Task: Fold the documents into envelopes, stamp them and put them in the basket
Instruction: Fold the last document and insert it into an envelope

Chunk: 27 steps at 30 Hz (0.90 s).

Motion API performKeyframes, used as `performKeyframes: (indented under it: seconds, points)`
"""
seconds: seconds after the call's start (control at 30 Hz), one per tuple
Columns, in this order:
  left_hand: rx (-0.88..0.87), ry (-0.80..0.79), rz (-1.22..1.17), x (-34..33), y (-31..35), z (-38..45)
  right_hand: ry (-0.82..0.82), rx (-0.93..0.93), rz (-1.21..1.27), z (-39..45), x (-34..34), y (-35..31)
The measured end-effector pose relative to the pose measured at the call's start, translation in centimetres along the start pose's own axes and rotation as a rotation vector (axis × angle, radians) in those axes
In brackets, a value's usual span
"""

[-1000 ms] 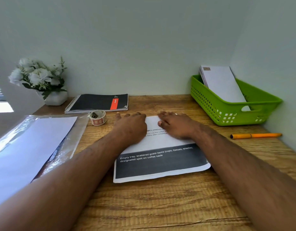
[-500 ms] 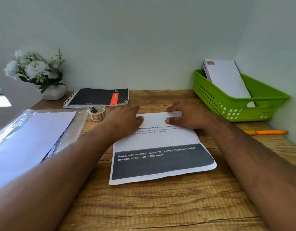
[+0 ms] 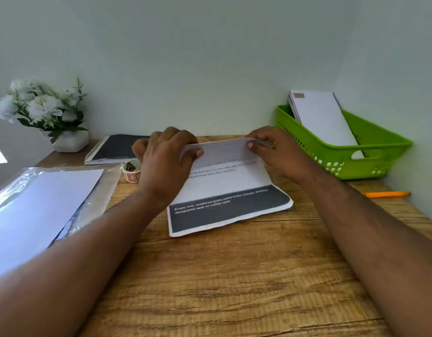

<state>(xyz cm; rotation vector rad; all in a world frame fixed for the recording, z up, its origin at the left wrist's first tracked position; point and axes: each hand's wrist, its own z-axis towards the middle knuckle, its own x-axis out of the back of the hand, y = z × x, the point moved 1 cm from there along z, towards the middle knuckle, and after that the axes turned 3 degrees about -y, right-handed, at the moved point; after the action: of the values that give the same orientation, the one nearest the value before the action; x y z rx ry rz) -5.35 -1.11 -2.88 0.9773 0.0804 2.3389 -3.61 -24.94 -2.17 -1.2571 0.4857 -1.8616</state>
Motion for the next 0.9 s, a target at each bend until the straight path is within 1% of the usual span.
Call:
performKeyframes:
  seconds: [0.07, 0.13, 0.17, 0.23, 0.33, 0.4, 0.47, 0.57, 0.7, 0.77, 0.83, 0.9]
  points:
    - [-0.002, 0.01, 0.022, 0.0, 0.1, -0.1, 0.054, 0.083, -0.13, 0.1, 0.1, 0.0]
    - [0.013, -0.074, 0.098, 0.0, 0.3, -0.3, 0.062, 0.198, -0.367, 0.0, 0.1, 0.0]
    - [0.018, -0.141, 0.155, 0.0, 0.4, -0.4, 0.036, 0.232, -0.476, -0.1, 0.1, 0.1]
    - [0.013, -0.286, 0.233, -0.1, 0.8, -0.7, -0.098, 0.209, -0.585, -0.1, 0.0, 0.4]
    - [-0.014, -0.476, 0.283, -0.3, 1.5, -0.8, -0.343, 0.042, -0.54, -0.5, -0.2, 0.5]
    - [0.008, -0.608, 0.256, -0.9, 1.8, -0.9, -0.443, -0.06, -0.542, -0.7, -0.2, 0.3]
    - [0.081, -0.699, 0.173, -1.5, 2.0, -1.1, -0.508, -0.131, -0.51, -0.9, -0.1, -0.2]
    - [0.164, -0.716, 0.091, -2.2, 1.9, -1.4, -0.506, -0.168, -0.448, -1.0, -0.1, -0.5]
    - [0.121, -0.824, 0.19, -3.3, 1.4, -1.6, -0.451, -0.167, -0.421, -1.1, -0.1, -0.7]
    - [0.123, -0.863, 0.231, -3.5, 1.3, -1.6, -0.454, -0.175, -0.451, -1.2, -0.2, -0.8]
    - [0.129, -0.872, 0.234, -3.6, 1.4, -1.7, -0.451, -0.182, -0.466, -1.2, -0.4, -0.8]
    - [0.139, -0.863, 0.207, -3.5, 1.5, -1.7, -0.416, -0.188, -0.411, -1.2, -0.5, -0.8]
